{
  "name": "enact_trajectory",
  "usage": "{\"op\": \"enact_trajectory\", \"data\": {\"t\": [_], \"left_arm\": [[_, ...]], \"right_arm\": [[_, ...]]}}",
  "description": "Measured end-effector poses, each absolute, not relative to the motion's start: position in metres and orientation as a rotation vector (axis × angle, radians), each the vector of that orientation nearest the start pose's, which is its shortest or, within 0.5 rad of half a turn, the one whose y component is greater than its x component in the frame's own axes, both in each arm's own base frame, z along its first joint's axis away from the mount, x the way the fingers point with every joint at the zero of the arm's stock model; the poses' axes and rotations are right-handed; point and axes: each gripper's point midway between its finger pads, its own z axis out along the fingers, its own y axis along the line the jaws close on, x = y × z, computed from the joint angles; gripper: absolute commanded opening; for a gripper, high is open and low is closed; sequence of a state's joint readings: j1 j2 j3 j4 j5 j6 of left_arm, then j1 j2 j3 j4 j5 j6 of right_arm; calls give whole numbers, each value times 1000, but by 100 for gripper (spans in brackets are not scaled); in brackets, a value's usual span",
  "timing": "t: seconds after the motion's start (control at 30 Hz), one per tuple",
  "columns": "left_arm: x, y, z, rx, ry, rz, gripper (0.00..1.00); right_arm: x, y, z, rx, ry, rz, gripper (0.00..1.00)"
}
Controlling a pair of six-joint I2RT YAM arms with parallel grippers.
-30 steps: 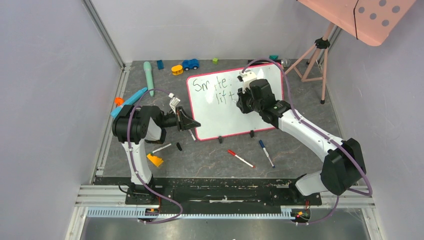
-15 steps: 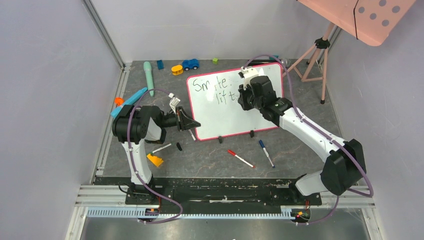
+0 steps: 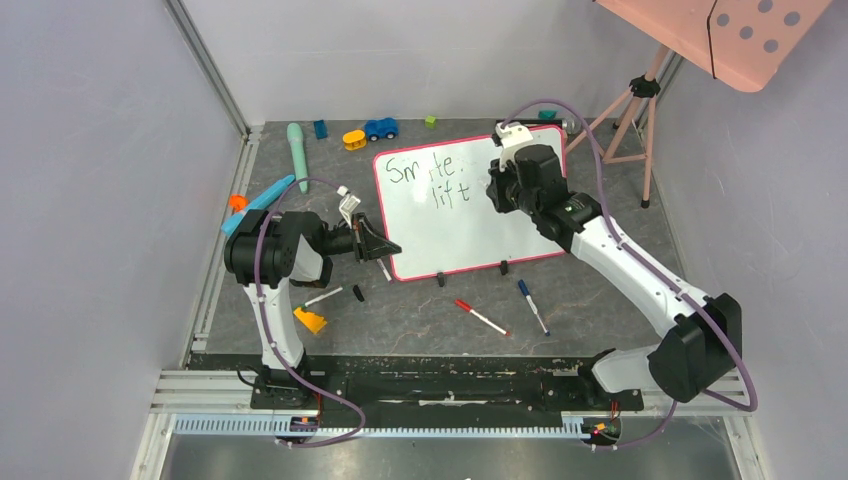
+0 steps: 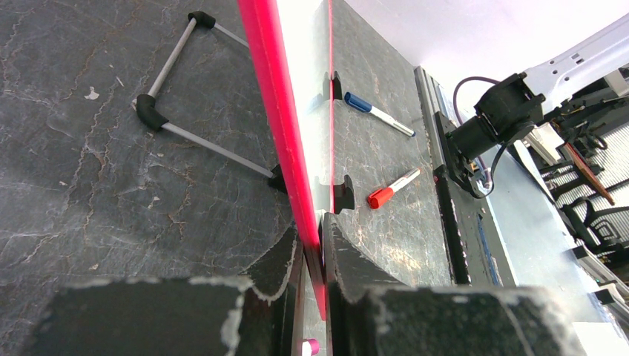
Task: Write a sentence on the whiteboard
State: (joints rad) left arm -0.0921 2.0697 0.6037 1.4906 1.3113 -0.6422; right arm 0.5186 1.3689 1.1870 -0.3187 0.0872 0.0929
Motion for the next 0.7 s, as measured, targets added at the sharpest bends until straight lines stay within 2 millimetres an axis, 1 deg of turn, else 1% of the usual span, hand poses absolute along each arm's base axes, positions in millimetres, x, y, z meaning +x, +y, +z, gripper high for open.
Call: {"op": "enact_trajectory", "data": {"t": [0.13,0.27,0.5,0.7], "left_arm": [[310,-205,77,690,1665,-1537,15],[310,-205,77,690,1665,-1537,15],[310,-205,77,690,1665,-1537,15],[310,-205,77,690,1666,-1537,15]], "right_arm": [[369,188,227,-366,2059,258,0],[364,182,218,-364,2083,251,0],[345,180,194,-399,2132,277,0],[338,183,180,-415,2158,309,0]]}}
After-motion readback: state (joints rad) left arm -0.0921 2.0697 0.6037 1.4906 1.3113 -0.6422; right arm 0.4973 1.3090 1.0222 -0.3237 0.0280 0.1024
